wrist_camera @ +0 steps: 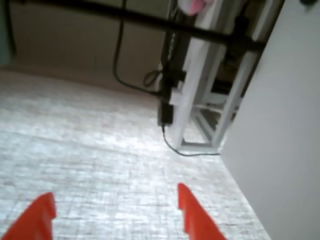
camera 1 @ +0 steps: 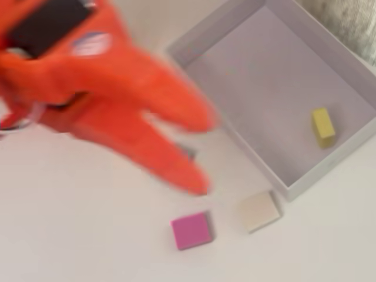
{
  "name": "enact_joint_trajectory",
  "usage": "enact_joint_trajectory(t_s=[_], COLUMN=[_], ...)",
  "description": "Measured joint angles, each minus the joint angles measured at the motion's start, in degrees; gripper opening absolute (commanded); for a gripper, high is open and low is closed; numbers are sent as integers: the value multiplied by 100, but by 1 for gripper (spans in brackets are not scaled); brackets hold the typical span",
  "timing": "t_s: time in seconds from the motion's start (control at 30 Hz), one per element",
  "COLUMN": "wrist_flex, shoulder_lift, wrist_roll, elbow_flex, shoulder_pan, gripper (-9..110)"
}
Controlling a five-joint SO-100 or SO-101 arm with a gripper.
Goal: Grasp the yellow cuboid and put it in the bin.
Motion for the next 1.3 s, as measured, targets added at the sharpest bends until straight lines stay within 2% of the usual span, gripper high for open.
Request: enact_joint_trajectory(t_s=[0.13, 0.47, 0.53, 0.87, 1.03, 1.3], wrist_flex=[932, 3639, 3946, 3990, 3814, 3735], shoulder_lift=[1081, 2927, 3208, 3929, 3920, 3955], wrist_roll=[158, 439, 439, 404, 369, 352], elbow_flex=[993, 2777, 3041, 4043, 4526, 4720], shoulder_pan=[483, 580, 580, 686, 738, 747], gripper=[30, 30, 25, 14, -7, -8])
